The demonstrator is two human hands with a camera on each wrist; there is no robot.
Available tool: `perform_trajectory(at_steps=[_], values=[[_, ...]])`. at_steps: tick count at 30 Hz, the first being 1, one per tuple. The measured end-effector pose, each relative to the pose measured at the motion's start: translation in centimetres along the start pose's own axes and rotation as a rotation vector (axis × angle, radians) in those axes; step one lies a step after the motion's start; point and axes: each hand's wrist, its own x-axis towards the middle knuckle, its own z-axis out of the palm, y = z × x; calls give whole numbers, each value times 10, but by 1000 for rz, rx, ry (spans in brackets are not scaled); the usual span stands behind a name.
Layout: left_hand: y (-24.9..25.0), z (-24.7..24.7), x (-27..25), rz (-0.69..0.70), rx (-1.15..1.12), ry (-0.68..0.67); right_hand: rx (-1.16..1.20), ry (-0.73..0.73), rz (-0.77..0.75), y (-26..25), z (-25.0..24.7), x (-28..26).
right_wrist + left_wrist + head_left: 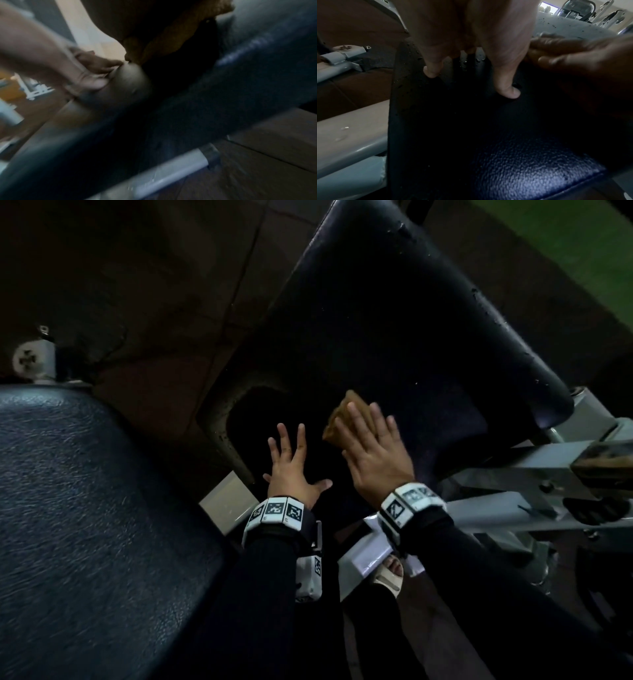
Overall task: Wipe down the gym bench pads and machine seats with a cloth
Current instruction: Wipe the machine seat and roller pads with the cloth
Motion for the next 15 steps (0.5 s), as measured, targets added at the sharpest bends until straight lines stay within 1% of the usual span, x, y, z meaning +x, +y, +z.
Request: perform_trajectory(at_steps=[1,3,5,7,9,11,13,15], values=[[0,0,0,3,-15,5,-5,6,-54,-3,6,-12],[0,-1,-1,-2,-63,14,-6,8,-96,-2,15,-44],[0,-1,-1,-11,-101,21,-3,-11,-58,9,18,-75],[1,-1,-1,-19,-114,26,-33,-27,6,30,12,-91],[1,0,0,-15,-115,39,-80,-9,80,48,0,-88],[2,0,-1,-13,-124,52,-63,39,179,57,-14,-71],[2,0,0,-21,-139,66,-4,85,271,56,-22,-45],[3,0,1,-37,-141,70,33,122,303,50,-25,-17]])
